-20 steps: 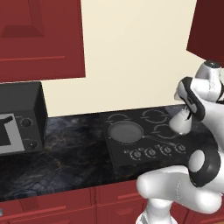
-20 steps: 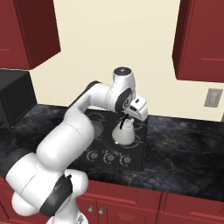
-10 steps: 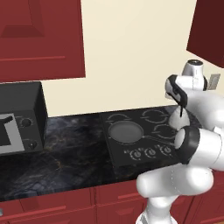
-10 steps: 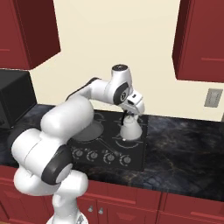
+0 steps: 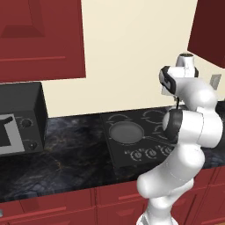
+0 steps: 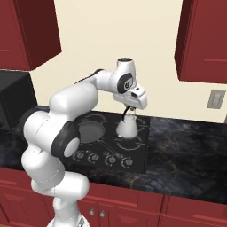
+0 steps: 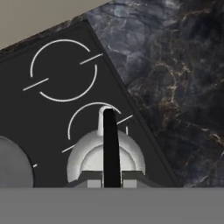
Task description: Pick the kettle from the counter and place it on a stove burner. Then turn the burner on.
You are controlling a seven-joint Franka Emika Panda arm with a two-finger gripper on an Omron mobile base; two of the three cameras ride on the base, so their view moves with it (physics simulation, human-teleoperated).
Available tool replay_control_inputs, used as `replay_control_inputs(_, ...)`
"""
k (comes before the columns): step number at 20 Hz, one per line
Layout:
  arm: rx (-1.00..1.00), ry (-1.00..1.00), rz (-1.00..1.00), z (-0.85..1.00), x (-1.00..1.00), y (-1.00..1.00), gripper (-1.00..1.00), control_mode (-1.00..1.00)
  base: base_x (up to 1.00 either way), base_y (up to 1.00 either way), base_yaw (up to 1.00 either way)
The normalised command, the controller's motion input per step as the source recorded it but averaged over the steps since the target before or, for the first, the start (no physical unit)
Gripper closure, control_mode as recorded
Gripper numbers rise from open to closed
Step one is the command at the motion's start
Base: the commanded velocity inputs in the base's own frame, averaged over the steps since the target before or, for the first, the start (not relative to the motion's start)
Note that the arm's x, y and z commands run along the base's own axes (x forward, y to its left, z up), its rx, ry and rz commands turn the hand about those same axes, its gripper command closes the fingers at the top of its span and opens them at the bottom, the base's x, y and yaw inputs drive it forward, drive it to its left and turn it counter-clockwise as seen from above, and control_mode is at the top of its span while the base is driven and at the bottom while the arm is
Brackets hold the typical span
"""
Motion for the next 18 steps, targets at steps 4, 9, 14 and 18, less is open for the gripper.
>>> replay_control_inputs(4,0.01,0.0,0.0,-0.02,0.0,0.01,1.0,-1.0,0.0,0.0,0.0)
replay_control_inputs(9,0.08,0.0,0.0,-0.12,0.02,0.07,1.0,-1.0,0.0,0.0,0.0)
replay_control_inputs(14,0.03,0.0,0.0,-0.09,0.0,0.0,1.0,-1.0,0.0,0.0,0.0)
replay_control_inputs(18,0.02,0.0,0.0,-0.14,0.0,0.0,1.0,-1.0,0.0,0.0,0.0)
